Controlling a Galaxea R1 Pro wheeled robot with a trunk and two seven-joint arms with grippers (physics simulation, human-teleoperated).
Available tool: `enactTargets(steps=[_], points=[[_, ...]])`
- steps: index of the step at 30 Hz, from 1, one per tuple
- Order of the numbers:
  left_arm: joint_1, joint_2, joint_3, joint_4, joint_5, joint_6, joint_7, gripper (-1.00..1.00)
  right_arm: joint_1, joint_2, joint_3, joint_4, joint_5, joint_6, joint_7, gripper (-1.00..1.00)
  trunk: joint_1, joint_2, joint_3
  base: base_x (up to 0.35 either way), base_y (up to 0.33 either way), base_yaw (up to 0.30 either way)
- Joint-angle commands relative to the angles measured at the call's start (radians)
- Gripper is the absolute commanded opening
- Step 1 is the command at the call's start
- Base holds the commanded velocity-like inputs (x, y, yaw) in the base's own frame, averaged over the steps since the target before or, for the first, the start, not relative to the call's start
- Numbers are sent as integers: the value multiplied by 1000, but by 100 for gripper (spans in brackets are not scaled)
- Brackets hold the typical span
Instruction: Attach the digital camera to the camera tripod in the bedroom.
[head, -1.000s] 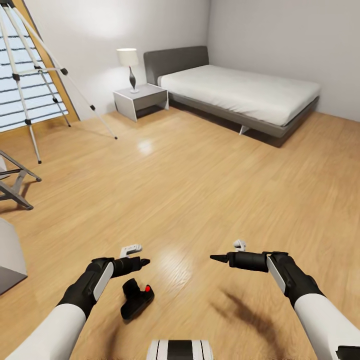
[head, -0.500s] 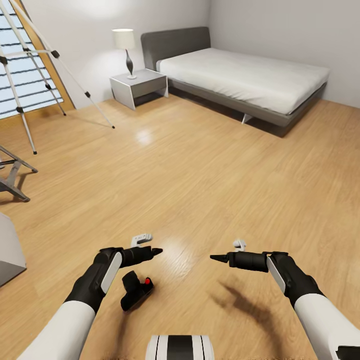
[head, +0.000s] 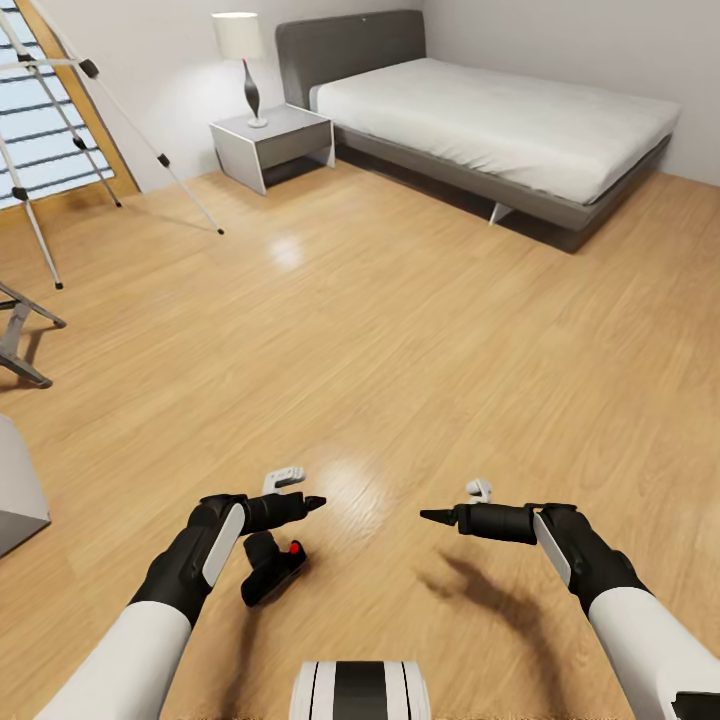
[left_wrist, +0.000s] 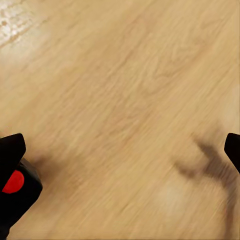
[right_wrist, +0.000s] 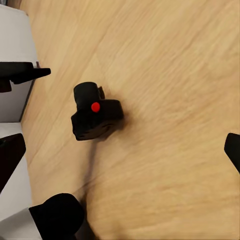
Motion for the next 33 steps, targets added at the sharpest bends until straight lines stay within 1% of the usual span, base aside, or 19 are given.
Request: enactTargets(steps=[1, 25, 33], points=[[0, 0, 0, -1, 2, 5, -1, 100, 0, 0, -1, 0, -5, 7, 1, 100, 0, -1, -5, 0, 0, 0], [-1, -5, -6, -7, 3, 7, -1, 100, 0, 0, 0, 0, -5, 5, -2, 100, 11, -6, -97, 0, 0, 0], [-1, -5, -18, -7, 1, 8, -1, 100, 0, 0, -1, 0, -5, 4, -2, 100, 11, -6, -97, 0, 0, 0]])
